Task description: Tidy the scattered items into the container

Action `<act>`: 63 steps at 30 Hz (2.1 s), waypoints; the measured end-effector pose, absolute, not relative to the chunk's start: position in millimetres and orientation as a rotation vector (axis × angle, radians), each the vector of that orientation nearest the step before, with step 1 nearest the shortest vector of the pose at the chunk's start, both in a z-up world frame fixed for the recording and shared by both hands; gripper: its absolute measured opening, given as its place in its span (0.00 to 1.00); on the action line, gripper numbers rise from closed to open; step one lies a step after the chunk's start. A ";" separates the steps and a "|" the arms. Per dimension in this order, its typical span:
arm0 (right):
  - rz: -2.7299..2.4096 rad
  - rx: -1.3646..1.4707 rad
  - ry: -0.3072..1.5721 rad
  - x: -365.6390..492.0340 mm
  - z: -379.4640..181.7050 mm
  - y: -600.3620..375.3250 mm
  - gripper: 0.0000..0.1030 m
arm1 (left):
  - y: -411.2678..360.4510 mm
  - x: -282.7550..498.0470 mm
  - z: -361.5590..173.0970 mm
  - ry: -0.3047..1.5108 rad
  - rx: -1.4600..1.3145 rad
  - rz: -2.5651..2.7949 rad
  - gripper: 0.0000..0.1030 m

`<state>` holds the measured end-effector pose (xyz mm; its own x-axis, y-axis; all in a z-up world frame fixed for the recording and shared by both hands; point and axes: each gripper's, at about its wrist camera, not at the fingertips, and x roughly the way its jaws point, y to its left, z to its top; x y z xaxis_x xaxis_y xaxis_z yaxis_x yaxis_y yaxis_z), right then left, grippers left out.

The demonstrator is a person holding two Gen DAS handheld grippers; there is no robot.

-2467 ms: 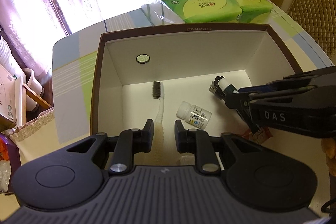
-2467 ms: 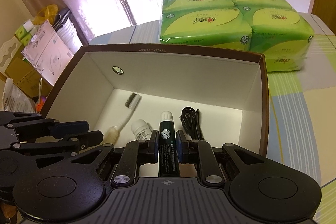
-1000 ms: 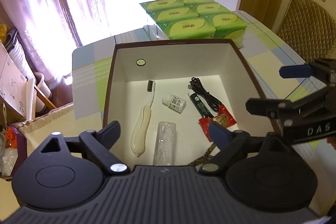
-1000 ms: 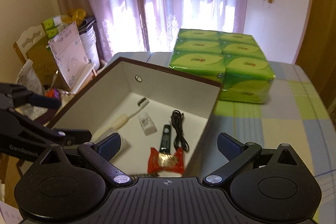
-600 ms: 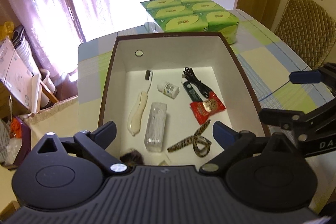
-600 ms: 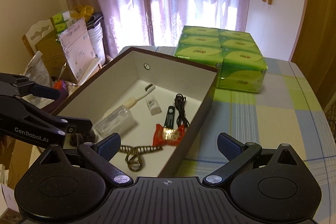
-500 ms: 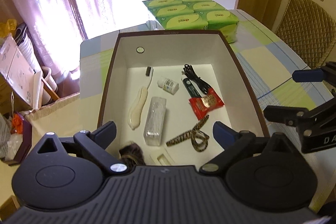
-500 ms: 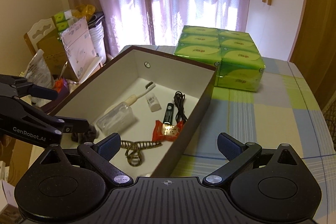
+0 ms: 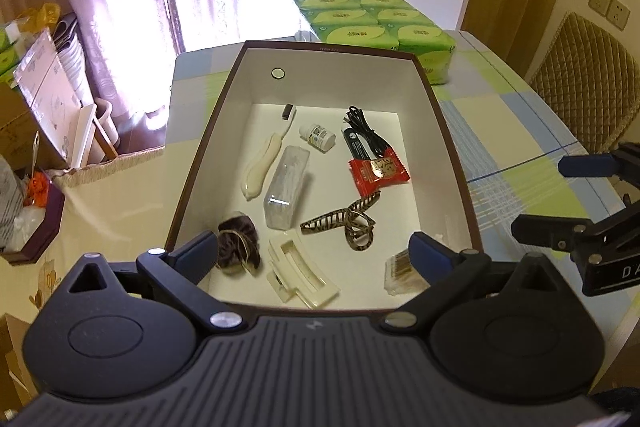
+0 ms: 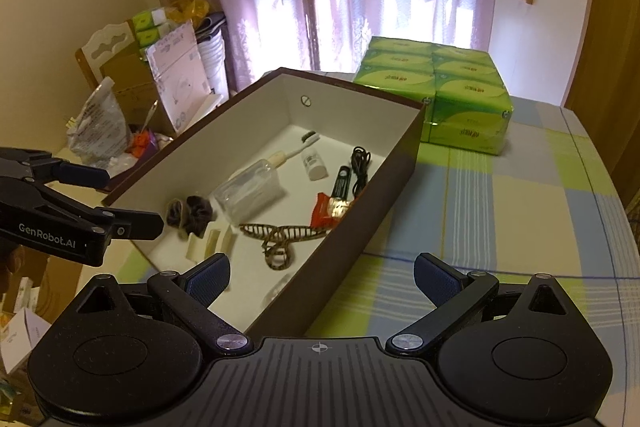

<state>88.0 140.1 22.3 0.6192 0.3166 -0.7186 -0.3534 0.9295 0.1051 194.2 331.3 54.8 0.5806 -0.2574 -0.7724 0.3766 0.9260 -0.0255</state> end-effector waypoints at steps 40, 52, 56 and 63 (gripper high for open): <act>0.570 -0.141 0.818 29.5 21.4 94.2 1.00 | 293.7 85.5 71.8 0.870 0.080 -0.052 0.97; 0.612 -0.137 0.826 18.6 22.1 65.3 1.00 | 257.5 58.1 74.1 0.880 0.085 0.008 0.97; 0.629 -0.140 0.822 16.4 23.8 58.3 1.00 | 249.3 49.6 75.6 0.876 0.078 0.031 0.97; 0.659 -0.155 0.817 13.1 24.3 47.1 1.00 | 235.4 38.3 76.0 0.872 0.068 0.058 0.98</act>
